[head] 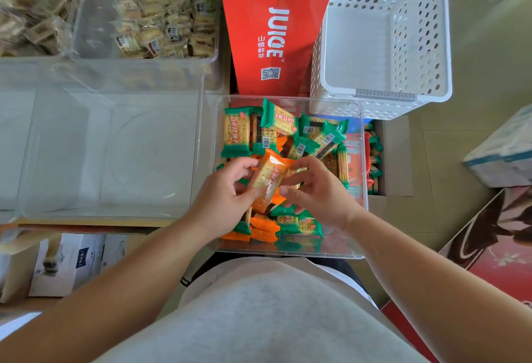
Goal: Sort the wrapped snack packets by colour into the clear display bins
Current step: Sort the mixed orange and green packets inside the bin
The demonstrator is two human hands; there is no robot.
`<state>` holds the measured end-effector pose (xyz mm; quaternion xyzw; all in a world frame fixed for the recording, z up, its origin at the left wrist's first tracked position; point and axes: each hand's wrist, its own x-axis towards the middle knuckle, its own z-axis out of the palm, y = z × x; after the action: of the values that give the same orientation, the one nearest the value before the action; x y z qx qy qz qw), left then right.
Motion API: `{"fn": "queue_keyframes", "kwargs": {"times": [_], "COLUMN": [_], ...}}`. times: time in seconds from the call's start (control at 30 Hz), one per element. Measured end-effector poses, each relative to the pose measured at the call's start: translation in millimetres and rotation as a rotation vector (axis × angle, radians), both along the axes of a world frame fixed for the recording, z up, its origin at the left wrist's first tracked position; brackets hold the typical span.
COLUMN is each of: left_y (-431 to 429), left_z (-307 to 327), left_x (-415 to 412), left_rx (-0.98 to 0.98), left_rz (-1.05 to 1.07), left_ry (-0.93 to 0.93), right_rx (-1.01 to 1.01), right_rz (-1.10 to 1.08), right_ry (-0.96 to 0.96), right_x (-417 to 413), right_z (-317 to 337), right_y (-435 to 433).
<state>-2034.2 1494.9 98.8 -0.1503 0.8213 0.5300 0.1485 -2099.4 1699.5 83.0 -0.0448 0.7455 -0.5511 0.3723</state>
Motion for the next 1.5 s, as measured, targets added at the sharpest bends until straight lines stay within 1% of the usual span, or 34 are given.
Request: {"fn": "queue_keyframes", "kwargs": {"times": [0.1, 0.17, 0.2, 0.27, 0.3, 0.33, 0.43, 0.47, 0.5, 0.63, 0.73, 0.8, 0.93, 1.03, 1.1, 1.17, 1.2, 1.23, 1.3, 1.37, 1.43, 1.5], "left_y": [4.9, 10.1, 12.6, 13.7, 13.4, 13.4, 14.1, 12.5, 9.9, -0.7, -0.4, 0.1, -3.5, -5.7, -7.0, -9.6, -11.9, -14.6, -18.6, -19.9, -20.6, -21.7], "left_z": [1.6, -1.9, -3.4, -6.0, -6.6, -8.9, -19.2, -23.6, -28.4, -36.1, -38.5, -41.3, -42.5, -40.4, -37.9, -35.2, -34.2, -33.8, -31.5, -27.1, -22.3, -19.1], "left_x": [-9.6, -12.4, -13.0, -14.4, -13.9, -11.8, 4.8, 11.3, 17.0, 26.5, 31.7, 34.4, 37.9, 42.4, 43.2, 41.2, 39.8, 38.6, 37.3, 37.4, 37.4, 35.9], "left_rx": [0.028, 0.002, -0.071, -0.353, -0.482, -0.575, -0.755, -0.786, -0.796, -0.725, -0.759, -0.772, -0.778, -0.761, -0.735, -0.729, -0.733, -0.740, -0.757, -0.792, -0.860, -0.923], "left_rz": [-0.125, -0.210, -0.237, -0.300, -0.369, -0.471, -0.870, -0.944, -0.972, -0.926, -0.934, -0.925, -0.890, -0.809, -0.769, -0.760, -0.762, -0.763, -0.738, -0.635, -0.483, -0.360], "left_ry": [-0.032, -0.032, 0.010, 0.163, 0.223, 0.230, 0.097, 0.086, 0.089, 0.081, 0.115, 0.137, 0.219, 0.301, 0.317, 0.312, 0.317, 0.327, 0.332, 0.324, 0.292, 0.216], "right_rx": [-0.065, -0.057, -0.022, 0.065, 0.109, 0.142, 0.188, 0.199, 0.200, 0.178, 0.215, 0.256, 0.383, 0.511, 0.571, 0.562, 0.519, 0.464, 0.404, 0.435, 0.459, 0.474], "right_rz": [-0.126, -0.108, -0.076, -0.039, -0.028, -0.012, 0.083, 0.120, 0.153, 0.329, 0.483, 0.550, 0.623, 0.648, 0.698, 0.756, 0.748, 0.698, 0.526, 0.424, 0.455, 0.512], "right_ry": [-0.038, 0.021, 0.073, 0.168, 0.199, 0.217, 0.255, 0.294, 0.334, 0.504, 0.686, 0.743, 0.768, 0.779, 0.760, 0.730, 0.707, 0.699, 0.706, 0.676, 0.621, 0.624], "right_x": [1.4, -0.2, -0.9, -1.1, -1.1, -1.3, 2.4, 4.7, 7.1, 16.9, 22.1, 22.5, 25.8, 31.5, 28.4, 20.8, 17.3, 14.6, 11.2, 8.7, 8.9, 12.0], "right_z": [-2.2, -3.3, -3.3, -5.1, -6.7, -8.7, -15.8, -19.0, -21.8, -34.3, -43.5, -50.5, -63.5, -67.1, -62.7, -55.1, -49.1, -42.6, -37.5, -38.6, -42.2, -47.0], "right_y": [4.7, 9.3, 12.4, 20.1, 24.7, 29.0, 34.7, 33.1, 29.9, 9.0, -7.4, -15.5, -24.4, -28.6, -31.2, -29.6, -27.9, -26.0, -21.2, -18.9, -22.4, -26.9]}}
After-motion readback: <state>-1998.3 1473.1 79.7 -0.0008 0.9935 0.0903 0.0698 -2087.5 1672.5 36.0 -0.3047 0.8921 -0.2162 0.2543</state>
